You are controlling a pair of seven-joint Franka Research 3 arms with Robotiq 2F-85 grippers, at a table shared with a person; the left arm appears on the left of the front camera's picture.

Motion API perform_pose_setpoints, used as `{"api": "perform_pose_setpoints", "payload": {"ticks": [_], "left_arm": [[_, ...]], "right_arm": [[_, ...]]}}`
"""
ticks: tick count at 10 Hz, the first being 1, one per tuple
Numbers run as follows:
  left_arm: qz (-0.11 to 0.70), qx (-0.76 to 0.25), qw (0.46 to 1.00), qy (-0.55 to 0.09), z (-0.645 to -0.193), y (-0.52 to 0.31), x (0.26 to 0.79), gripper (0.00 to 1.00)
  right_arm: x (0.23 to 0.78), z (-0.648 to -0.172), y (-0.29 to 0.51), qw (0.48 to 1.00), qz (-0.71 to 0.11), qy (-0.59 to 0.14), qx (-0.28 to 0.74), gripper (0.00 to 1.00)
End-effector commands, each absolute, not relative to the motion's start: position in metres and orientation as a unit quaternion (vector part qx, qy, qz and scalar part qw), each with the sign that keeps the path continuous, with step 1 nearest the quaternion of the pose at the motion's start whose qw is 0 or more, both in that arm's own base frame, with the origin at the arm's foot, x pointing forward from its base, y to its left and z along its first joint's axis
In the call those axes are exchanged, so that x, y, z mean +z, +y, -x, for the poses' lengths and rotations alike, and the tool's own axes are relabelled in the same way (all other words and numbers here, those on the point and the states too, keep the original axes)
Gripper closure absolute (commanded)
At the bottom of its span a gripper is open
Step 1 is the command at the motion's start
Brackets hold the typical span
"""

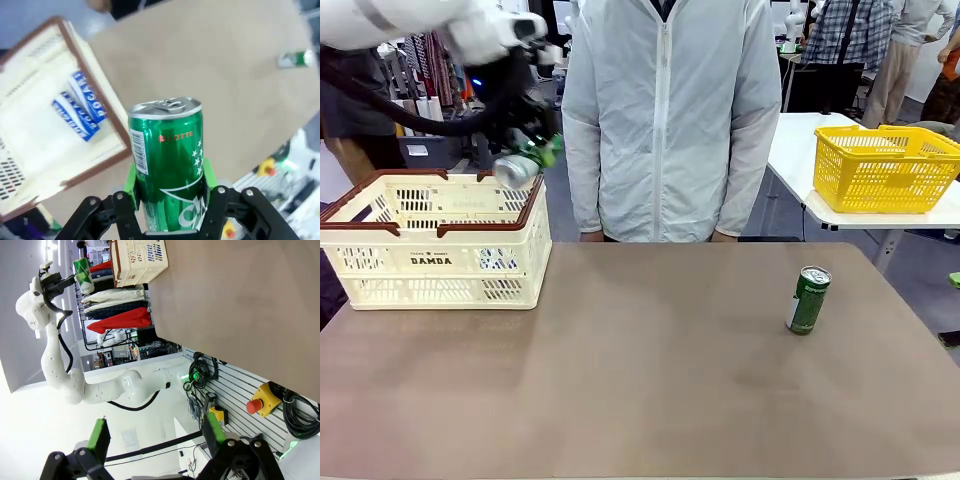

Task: Place the drinks into the Shopping basket.
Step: Pick up one drink and place it into the Shopping basket.

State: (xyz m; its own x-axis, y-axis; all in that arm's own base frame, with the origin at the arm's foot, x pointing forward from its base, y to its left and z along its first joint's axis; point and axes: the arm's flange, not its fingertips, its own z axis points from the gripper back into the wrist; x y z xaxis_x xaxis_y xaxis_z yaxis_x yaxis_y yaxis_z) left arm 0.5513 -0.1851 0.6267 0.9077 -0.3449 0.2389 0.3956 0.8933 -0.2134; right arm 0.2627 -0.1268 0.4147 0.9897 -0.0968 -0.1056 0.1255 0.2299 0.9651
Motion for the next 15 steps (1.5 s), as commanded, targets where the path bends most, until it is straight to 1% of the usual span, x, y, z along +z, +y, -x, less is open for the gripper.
{"api": "perform_pose_setpoints", "payload": {"ticks": [1, 3, 5, 7, 9, 11, 14, 15], "left_arm": [[0.153, -0.134, 0.969, -0.139, -0.569, -0.138, 0.609, 1.0], [0.166, -0.087, 0.966, -0.178, -0.588, -0.077, 0.574, 1.0], [0.174, -0.011, 0.971, -0.166, -0.613, -0.037, 0.531, 1.0], [0.176, 0.013, 0.975, -0.139, -0.624, -0.023, 0.483, 1.0], [0.163, 0.051, 0.976, -0.132, -0.631, -0.014, 0.44, 1.0], [0.118, 0.069, 0.985, -0.101, -0.632, -0.018, 0.423, 1.0], [0.11, 0.073, 0.987, -0.09, -0.639, -0.019, 0.42, 1.0], [0.106, 0.077, 0.987, -0.089, -0.641, -0.019, 0.42, 0.53]], "right_arm": [[0.422, -0.265, -0.125, 0.778, -0.624, 0.01, -0.077, 0.0], [0.422, -0.265, -0.125, 0.778, -0.624, 0.01, -0.077, 0.0], [0.422, -0.265, -0.125, 0.778, -0.624, 0.01, -0.077, 0.0], [0.422, -0.265, -0.125, 0.778, -0.624, 0.01, -0.077, 0.0], [0.422, -0.265, -0.125, 0.778, -0.624, 0.01, -0.077, 0.0], [0.422, -0.265, -0.125, 0.778, -0.624, 0.01, -0.077, 0.0], [0.422, -0.265, -0.125, 0.778, -0.624, 0.01, -0.077, 0.0], [0.422, -0.265, -0.125, 0.778, -0.624, 0.01, -0.077, 0.0]]}}
